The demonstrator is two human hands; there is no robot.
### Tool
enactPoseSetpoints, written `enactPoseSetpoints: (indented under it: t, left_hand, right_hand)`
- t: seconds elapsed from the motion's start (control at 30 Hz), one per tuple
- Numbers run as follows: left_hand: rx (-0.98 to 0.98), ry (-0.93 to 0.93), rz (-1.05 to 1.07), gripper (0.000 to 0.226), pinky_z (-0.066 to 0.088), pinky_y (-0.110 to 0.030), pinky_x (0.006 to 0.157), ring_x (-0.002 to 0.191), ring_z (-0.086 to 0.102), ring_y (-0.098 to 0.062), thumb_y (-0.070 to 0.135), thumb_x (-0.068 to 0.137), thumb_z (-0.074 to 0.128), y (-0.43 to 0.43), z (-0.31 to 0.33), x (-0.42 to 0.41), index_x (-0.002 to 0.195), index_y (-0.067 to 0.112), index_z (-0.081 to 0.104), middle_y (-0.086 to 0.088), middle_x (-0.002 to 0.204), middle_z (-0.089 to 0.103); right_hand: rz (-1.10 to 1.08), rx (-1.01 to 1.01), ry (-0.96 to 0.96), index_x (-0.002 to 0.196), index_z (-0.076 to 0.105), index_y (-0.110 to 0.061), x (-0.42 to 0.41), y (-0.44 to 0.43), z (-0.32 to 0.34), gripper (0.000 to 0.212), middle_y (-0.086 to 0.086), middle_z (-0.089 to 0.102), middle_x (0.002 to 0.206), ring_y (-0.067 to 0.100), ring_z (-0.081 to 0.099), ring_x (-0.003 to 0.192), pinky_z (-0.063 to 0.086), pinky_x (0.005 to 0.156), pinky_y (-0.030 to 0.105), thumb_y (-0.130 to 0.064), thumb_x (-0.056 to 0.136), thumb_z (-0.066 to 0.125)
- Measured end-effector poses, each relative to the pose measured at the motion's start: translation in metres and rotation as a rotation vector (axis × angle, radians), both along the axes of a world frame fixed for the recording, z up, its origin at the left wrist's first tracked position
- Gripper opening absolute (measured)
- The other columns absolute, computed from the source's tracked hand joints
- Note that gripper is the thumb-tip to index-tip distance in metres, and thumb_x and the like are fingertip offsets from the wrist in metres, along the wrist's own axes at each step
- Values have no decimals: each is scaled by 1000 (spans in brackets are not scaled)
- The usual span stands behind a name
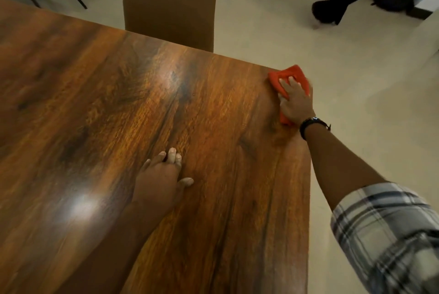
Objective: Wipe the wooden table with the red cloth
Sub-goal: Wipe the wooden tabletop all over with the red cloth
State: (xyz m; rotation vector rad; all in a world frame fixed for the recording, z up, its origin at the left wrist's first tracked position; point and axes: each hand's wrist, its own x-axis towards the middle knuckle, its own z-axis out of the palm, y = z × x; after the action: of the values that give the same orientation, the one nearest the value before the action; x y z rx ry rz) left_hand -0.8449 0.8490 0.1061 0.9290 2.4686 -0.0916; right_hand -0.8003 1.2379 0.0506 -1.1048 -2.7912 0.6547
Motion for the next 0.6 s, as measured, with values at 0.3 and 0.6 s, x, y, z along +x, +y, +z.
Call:
enactPoseSetpoints:
  t: [0.3,0.6]
  left_hand:
    - [104,-37,-55,68,3,-47,122,152,3,-18,54,101,27,-58,1,79,156,18,10,-1,165,2]
    - [223,-75,24,78,8,-45,120,151,13,-17,60,91,2,-179,-10,208,155,20,21,2,163,14]
  right_hand:
    - [141,-40,89,153,26,-30,165,-174,-7,53,1,18,162,24,14,150,12,120,57,-38,101,36]
    - [221,8,82,153,24,-30,352,-400,-4,60,-4,15,163,20,8,151,14,119,57,-28,96,41]
